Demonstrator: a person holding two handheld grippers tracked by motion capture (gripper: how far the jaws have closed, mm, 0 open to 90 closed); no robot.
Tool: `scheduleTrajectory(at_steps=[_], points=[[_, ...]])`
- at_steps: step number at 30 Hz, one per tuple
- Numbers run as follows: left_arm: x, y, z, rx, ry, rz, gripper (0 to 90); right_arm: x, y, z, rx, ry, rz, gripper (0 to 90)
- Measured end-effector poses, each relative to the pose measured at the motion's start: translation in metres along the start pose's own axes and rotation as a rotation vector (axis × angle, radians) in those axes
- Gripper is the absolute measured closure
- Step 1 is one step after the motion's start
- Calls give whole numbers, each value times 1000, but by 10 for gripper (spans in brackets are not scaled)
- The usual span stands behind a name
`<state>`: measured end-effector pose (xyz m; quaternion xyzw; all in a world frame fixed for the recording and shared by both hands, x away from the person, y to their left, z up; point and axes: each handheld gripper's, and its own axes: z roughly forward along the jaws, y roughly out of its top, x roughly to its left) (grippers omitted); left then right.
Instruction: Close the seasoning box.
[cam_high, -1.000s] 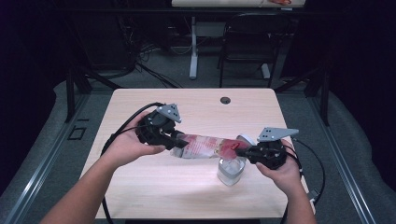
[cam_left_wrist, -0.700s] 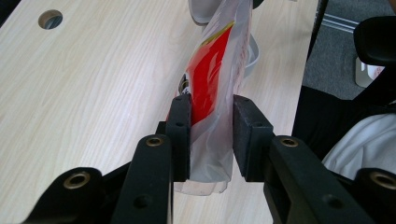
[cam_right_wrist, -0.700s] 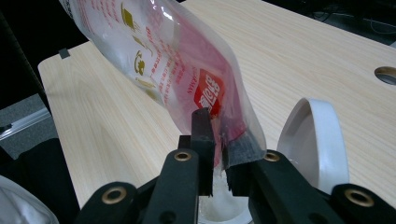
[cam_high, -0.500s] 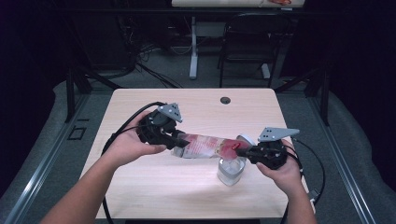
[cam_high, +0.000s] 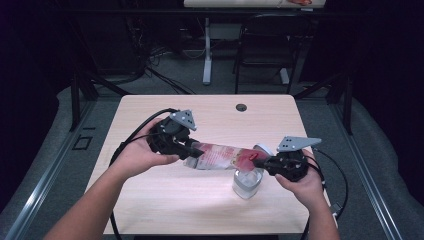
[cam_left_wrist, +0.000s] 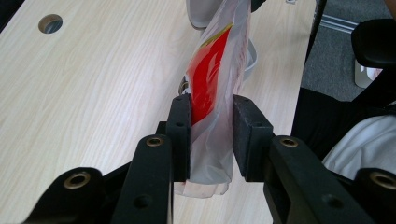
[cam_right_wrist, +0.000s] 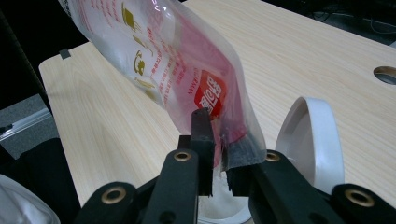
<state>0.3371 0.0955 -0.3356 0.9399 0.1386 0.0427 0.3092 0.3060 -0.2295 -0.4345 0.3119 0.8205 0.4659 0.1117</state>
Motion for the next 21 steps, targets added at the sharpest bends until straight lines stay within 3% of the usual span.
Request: scheduleTrajectory(at_steps=[21], points=[[-1, 1, -3, 5, 2, 5, 707, 1, 0, 1, 4, 18, -2, 840]])
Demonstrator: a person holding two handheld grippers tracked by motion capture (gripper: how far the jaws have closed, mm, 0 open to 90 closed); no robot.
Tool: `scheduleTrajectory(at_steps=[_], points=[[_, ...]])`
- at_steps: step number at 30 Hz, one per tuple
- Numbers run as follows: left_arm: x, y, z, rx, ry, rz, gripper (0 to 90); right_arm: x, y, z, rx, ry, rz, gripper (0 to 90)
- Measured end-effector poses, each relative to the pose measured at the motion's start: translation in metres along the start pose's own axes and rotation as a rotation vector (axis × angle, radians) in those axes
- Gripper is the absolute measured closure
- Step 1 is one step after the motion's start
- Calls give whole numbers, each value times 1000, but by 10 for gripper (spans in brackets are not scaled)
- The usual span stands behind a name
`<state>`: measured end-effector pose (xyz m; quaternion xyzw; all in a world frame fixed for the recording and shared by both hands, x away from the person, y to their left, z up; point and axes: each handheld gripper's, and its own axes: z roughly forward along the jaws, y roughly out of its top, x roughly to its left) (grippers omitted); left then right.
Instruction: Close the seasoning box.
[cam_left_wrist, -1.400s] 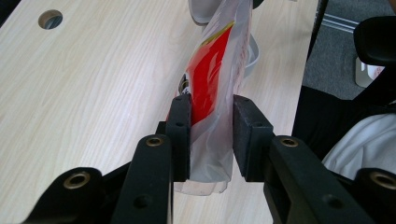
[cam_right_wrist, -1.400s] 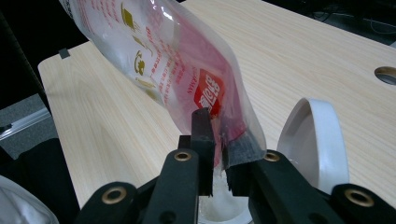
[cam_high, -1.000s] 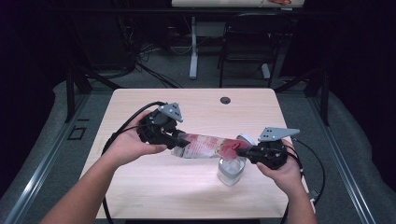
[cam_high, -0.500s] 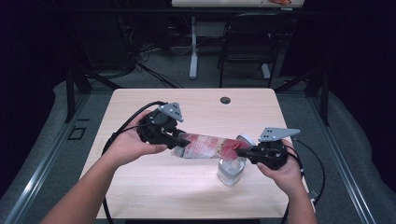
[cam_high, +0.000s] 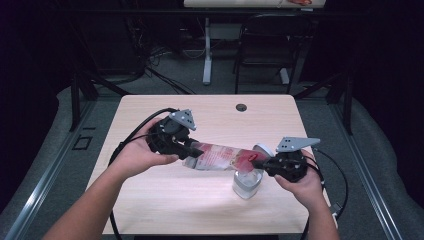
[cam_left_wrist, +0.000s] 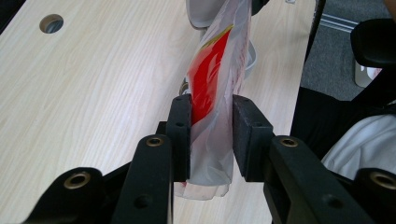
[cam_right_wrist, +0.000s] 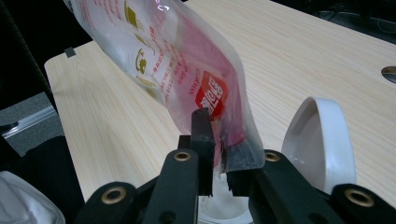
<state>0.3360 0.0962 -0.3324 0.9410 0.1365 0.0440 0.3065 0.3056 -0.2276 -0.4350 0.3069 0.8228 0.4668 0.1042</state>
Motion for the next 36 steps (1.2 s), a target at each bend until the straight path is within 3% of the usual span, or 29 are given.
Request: scheduleTrajectory(at_steps=[36], points=[[2, 1, -1, -1, -4, -10, 707, 1, 0, 2, 9, 13, 3, 836]])
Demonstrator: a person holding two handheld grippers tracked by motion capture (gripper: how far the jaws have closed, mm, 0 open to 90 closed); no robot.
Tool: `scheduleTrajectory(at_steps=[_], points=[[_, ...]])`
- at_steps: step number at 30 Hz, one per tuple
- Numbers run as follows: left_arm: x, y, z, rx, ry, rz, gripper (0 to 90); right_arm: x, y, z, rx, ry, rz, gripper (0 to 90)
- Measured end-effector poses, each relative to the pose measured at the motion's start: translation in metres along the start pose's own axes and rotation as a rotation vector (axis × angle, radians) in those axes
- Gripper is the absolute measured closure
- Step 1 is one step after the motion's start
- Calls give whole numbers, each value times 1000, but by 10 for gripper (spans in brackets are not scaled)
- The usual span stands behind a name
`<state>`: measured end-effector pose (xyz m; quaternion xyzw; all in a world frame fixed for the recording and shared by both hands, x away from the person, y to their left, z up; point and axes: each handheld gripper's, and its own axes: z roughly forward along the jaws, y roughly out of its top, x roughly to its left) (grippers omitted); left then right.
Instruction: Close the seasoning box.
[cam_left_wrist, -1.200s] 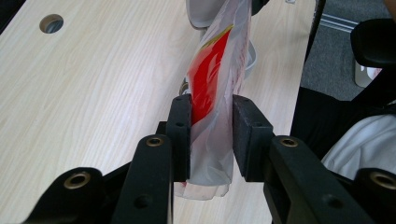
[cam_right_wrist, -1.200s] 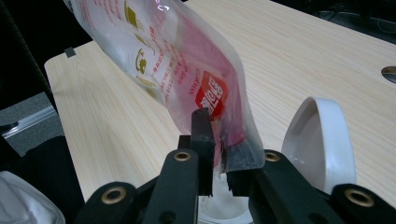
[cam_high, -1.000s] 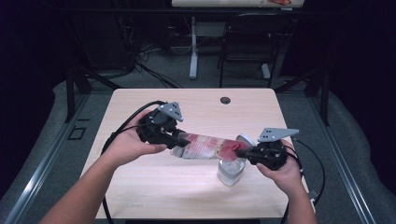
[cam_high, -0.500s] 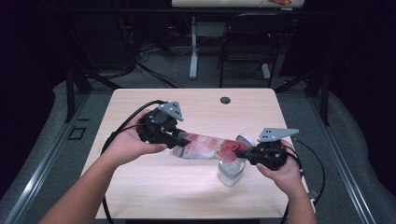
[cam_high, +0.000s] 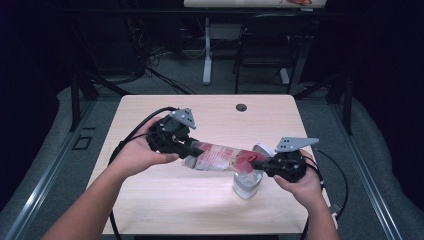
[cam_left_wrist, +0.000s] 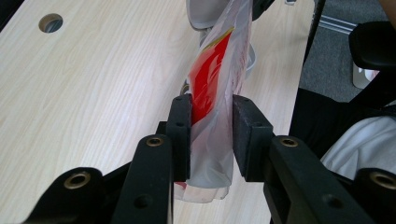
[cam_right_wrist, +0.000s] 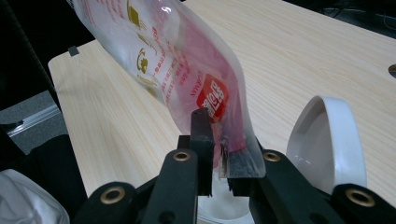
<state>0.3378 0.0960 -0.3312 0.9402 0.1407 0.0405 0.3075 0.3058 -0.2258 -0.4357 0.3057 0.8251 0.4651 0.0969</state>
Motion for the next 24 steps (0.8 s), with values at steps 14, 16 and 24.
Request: scheduleTrajectory(at_steps=[14, 16, 24], points=[[0, 1, 0, -6, -3, -6, 707, 0, 0, 1, -3, -9, -1, 831], [0, 2, 0, -4, -3, -6, 706, 0, 0, 1, -2, -12, -3, 831], [0, 4, 1, -1, 0, -3, 707, -1, 0, 2, 1, -20, -3, 831]])
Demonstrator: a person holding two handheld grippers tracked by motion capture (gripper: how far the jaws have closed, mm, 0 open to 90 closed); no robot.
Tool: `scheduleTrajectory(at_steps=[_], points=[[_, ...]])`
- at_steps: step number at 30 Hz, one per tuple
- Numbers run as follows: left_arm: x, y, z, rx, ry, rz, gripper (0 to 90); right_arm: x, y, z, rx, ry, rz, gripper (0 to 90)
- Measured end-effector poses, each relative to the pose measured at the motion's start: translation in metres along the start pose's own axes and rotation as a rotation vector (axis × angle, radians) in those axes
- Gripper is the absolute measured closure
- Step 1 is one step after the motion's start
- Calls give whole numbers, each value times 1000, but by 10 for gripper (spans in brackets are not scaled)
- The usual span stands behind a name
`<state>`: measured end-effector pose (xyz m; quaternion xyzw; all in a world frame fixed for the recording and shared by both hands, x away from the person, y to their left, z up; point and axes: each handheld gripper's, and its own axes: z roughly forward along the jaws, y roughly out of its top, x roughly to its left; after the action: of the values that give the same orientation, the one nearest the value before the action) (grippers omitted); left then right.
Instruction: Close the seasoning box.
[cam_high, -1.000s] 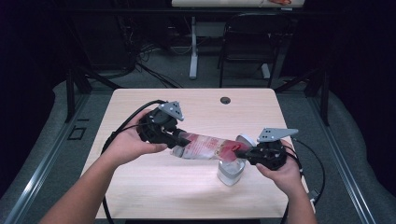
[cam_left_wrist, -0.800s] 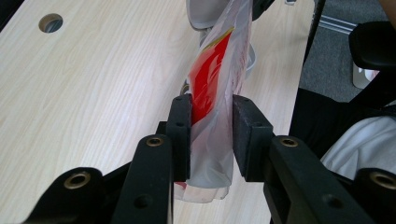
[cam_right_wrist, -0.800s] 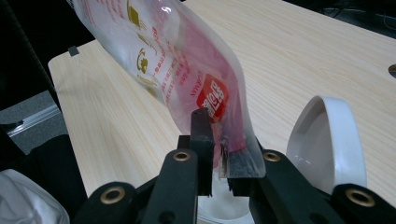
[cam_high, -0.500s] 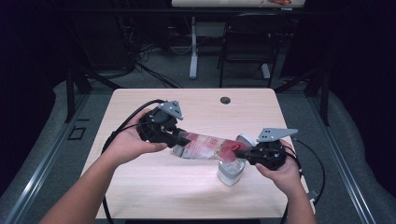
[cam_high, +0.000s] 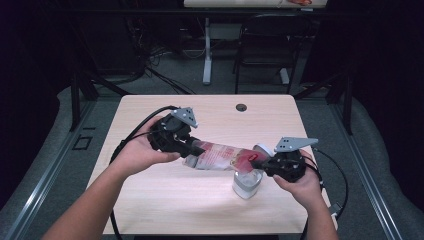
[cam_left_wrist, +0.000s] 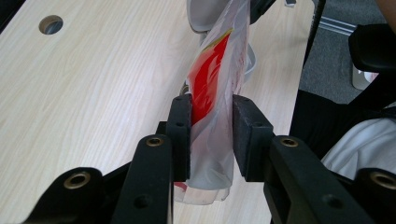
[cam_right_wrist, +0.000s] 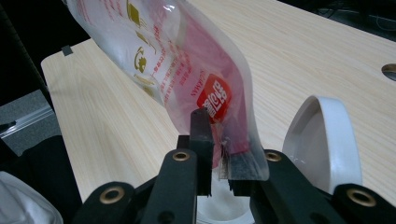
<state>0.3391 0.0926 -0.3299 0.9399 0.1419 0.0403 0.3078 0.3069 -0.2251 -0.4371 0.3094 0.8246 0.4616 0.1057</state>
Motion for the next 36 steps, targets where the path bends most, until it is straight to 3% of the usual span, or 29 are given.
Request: scheduleTrajectory(at_steps=[36], points=[[1, 5, 1, 9, 0, 1, 707, 0, -1, 1, 3, -7, 2, 831]])
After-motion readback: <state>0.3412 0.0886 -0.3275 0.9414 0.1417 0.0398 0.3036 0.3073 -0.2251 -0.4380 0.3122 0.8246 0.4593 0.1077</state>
